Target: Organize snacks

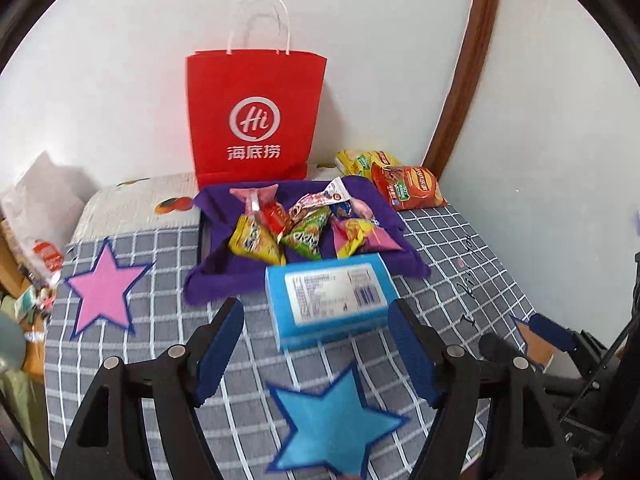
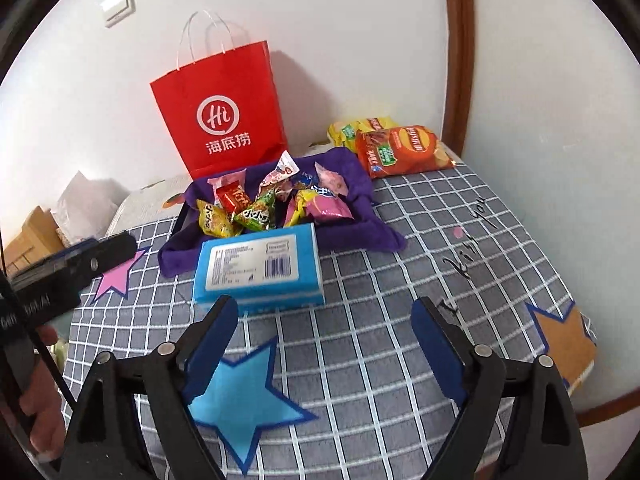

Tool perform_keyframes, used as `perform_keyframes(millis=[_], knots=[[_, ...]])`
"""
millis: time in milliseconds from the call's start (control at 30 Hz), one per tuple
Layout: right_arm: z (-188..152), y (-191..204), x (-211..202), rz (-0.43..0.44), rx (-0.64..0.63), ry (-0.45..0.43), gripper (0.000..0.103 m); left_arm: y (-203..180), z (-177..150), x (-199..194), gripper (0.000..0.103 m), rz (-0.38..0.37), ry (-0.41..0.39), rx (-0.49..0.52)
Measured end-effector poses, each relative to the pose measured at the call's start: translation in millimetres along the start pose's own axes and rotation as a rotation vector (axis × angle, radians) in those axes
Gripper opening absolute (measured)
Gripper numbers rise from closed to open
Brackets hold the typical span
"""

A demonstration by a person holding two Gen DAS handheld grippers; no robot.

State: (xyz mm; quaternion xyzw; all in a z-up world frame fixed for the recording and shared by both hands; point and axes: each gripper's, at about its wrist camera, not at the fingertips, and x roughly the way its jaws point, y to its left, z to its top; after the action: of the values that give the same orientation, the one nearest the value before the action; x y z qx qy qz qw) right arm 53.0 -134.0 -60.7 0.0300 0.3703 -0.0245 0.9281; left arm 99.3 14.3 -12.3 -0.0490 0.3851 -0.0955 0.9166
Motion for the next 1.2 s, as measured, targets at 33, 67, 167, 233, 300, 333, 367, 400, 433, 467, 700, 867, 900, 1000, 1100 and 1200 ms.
perform_keyframes(millis=[33,67,167,233,300,333,367,400,433,467,700,867,900,1000,1100,1200], knots=[[-4,-1,-6,-0.012,-0.002,-0.003,0.092,-2,-6,-7,0.078,0.003,-0.009,0.005],[-8,0,-11,-0.023,-0.009,-0.005,0.092,-4,-11,-13,0.081,0.008,-0.017,0.011],[-17,2,-30,-0.065,-0.041,-0.024,0.095,-11,-24,-37,0.086,0.046,-0.062,0.029],[-20,5,-41,-0.108,-0.062,-0.035,0.095,-14,-31,-53,0.095,0.076,-0.086,0.04],[-21,7,-54,-0.12,-0.066,-0.064,0.095,-14,-34,-64,0.096,0.083,-0.106,0.03],[-21,6,-58,-0.107,-0.059,-0.07,0.096,-14,-35,-68,0.096,0.082,-0.112,0.026],[-21,5,-62,-0.085,-0.049,-0.076,0.096,-14,-36,-72,0.096,0.08,-0.115,0.024],[-23,4,-66,-0.067,-0.043,-0.081,0.096,-14,-36,-75,0.096,0.079,-0.118,0.02],[-24,4,-69,-0.06,-0.041,-0.084,0.096,-14,-37,-78,0.096,0.083,-0.121,0.014],[-25,4,-72,-0.059,-0.043,-0.088,0.096,-15,-38,-81,0.096,0.087,-0.127,0.012],[-32,3,-83,-0.08,-0.044,-0.114,0.096,-28,-45,-87,0.096,0.083,-0.134,0.04],[-34,0,-81,-0.101,-0.038,-0.111,0.096,-27,-46,-84,0.096,0.066,-0.126,0.02],[-34,-1,-80,-0.102,-0.034,-0.112,0.096,-27,-47,-83,0.096,0.065,-0.126,0.02],[-33,-4,-78,-0.106,-0.024,-0.112,0.096,-27,-46,-81,0.096,0.061,-0.12,0.02],[-33,-4,-76,-0.113,-0.023,-0.111,0.096,-26,-47,-79,0.096,0.057,-0.115,0.017],[-33,-3,-72,-0.115,-0.027,-0.106,0.096,-24,-47,-77,0.096,0.059,-0.11,0.01]])
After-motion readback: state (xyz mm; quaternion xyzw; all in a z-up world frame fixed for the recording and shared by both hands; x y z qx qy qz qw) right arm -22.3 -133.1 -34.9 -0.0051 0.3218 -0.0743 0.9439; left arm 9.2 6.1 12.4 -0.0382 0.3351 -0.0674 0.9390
